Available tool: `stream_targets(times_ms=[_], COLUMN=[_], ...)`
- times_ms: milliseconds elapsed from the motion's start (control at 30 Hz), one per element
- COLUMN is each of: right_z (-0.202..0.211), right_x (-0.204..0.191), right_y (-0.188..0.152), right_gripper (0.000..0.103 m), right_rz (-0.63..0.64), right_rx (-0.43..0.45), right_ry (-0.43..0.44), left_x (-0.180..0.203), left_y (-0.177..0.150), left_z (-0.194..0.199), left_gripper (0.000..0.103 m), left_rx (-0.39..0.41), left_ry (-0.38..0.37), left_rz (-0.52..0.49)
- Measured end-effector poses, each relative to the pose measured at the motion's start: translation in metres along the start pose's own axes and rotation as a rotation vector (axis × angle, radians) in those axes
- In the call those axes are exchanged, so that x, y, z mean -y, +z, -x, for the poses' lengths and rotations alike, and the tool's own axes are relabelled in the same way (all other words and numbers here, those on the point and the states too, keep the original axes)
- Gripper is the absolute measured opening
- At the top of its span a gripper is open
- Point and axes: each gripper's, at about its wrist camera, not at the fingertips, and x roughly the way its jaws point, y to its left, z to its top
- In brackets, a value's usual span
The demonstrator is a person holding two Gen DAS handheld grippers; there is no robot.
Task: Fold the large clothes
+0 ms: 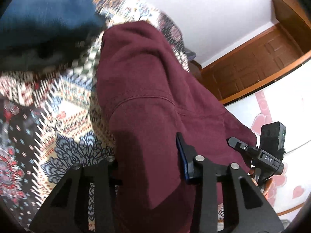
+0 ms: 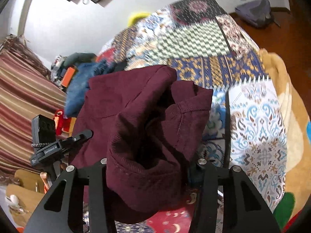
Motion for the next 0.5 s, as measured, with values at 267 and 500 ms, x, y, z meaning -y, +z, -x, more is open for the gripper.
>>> stream_targets(times_ms=[267, 500], right_z=[0.034, 0.025], right_x=[-0.065, -0.125], right_y=[0.037, 0.080], right_gripper=[0.042, 0.042], right_rz=[0.121, 0.212], right_rx=[0.138, 0.217], right_ry=[0.053, 0.115], left_x=[0.042, 0.049], left_y=[0.032, 0.103], left_z=[0.084, 0.147], left_gripper=[0.039, 0.039], left_rx=[0.157, 0.290], left_ry=[-0.019, 0.008], left_rz=[-0.101, -0.139])
